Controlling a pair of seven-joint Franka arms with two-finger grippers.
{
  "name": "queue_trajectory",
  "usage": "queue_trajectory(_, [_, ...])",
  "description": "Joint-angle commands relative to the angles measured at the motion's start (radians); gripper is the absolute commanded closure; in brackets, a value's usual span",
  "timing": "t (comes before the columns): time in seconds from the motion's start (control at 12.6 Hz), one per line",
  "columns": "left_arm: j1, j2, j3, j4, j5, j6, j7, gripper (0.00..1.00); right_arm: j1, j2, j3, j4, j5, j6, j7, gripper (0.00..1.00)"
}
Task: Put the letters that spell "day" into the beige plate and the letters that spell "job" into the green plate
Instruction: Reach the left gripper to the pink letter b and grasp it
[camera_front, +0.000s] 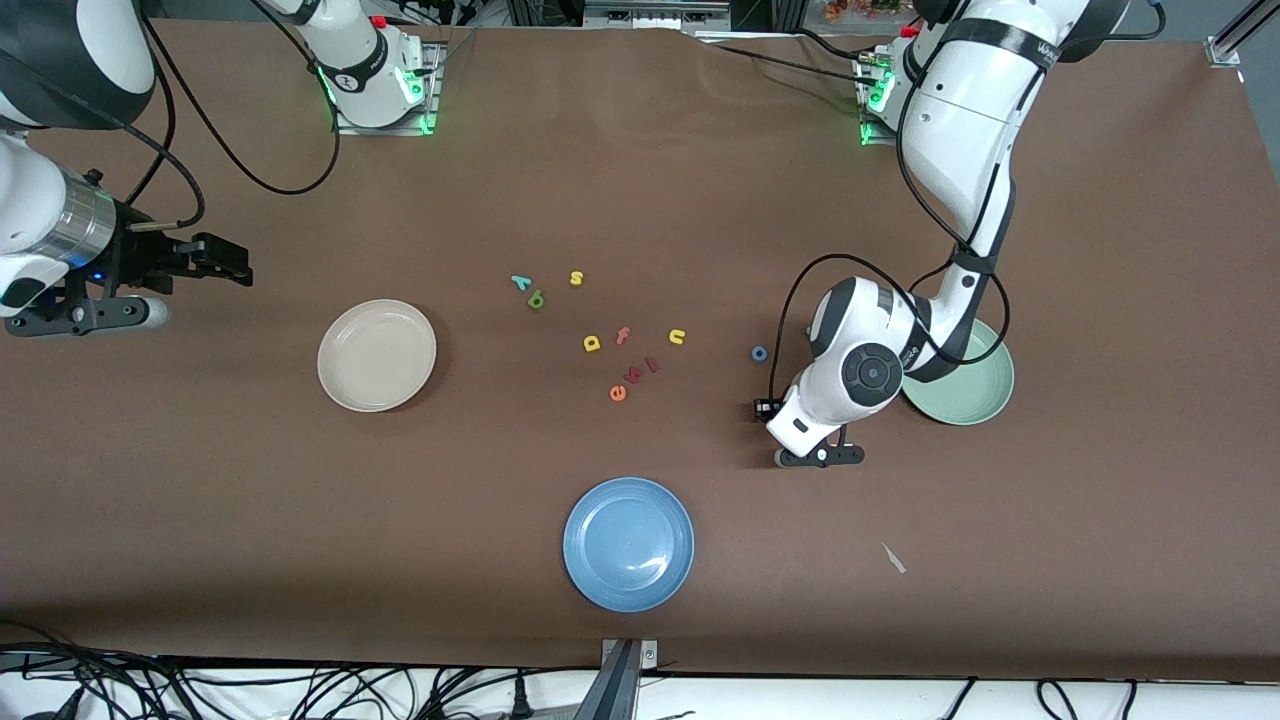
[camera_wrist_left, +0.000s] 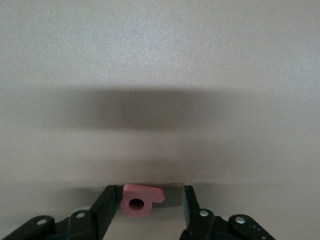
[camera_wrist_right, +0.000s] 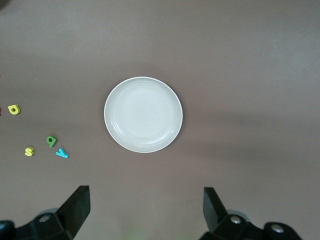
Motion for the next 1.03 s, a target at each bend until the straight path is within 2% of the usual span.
queue_trajectory(0.0, [-0.012,0.010,0.012,0.001,-0.013,0.005,-0.006,0.45,-0.009,0.013,0.001,0.029,0.022,-0.021,-0.017,0.00])
queue_trajectory(0.64, [-0.005,-0.003,0.014,0.007,0.033,-0.001,0.000,0.81,0.004,0.013,0.004,0.025,0.021,-0.024,-0.014,0.00])
queue_trajectory(0.79, [0.011,-0.077,0.018,0.014,0.079,-0.091,0.014,0.82,0.000,0.013,0.003,0.025,0.021,-0.024,-0.017,0.00])
queue_trajectory(0.95, [0.069,-0.176,0.017,0.014,0.090,-0.254,0.124,0.82,0.000,0.021,0.003,0.026,0.019,-0.024,-0.020,0.00])
